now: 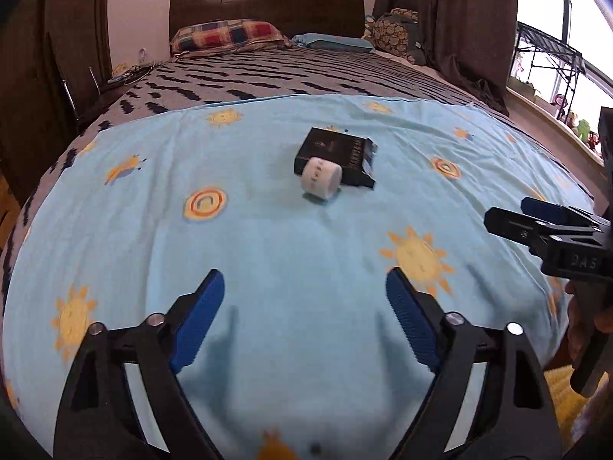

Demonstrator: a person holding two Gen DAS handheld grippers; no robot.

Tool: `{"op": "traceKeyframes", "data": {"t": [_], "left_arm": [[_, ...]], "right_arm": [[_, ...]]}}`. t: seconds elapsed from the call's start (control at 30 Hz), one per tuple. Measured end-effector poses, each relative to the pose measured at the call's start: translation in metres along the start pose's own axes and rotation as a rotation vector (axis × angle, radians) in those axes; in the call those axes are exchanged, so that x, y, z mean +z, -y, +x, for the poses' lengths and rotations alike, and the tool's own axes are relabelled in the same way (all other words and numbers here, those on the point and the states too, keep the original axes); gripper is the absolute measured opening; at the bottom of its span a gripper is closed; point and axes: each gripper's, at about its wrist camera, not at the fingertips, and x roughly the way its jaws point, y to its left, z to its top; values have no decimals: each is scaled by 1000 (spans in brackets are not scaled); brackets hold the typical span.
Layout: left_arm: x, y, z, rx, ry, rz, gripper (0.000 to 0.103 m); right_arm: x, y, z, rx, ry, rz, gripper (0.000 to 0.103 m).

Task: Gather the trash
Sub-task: 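Grasp the black MARRY&ARD box with the right tool while the left tool grasps the white tape roll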

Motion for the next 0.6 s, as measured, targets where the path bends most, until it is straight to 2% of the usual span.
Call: {"op": "traceKeyframes", "data": {"t": [0.07,0.27,0.5,0.6], "left_arm": [[13,-3,16,-2,-13,-4,68],[40,-1,52,-19,-27,21,61],[56,2,76,-46,-46,49,60],[59,1,82,-70,-61,54,48]], "right_arm": [[11,3,10,0,1,14,99],[33,8,29,7,2,29,99],[50,2,46,18,5,15,99],[56,-3,52,22,1,3,99]]}}
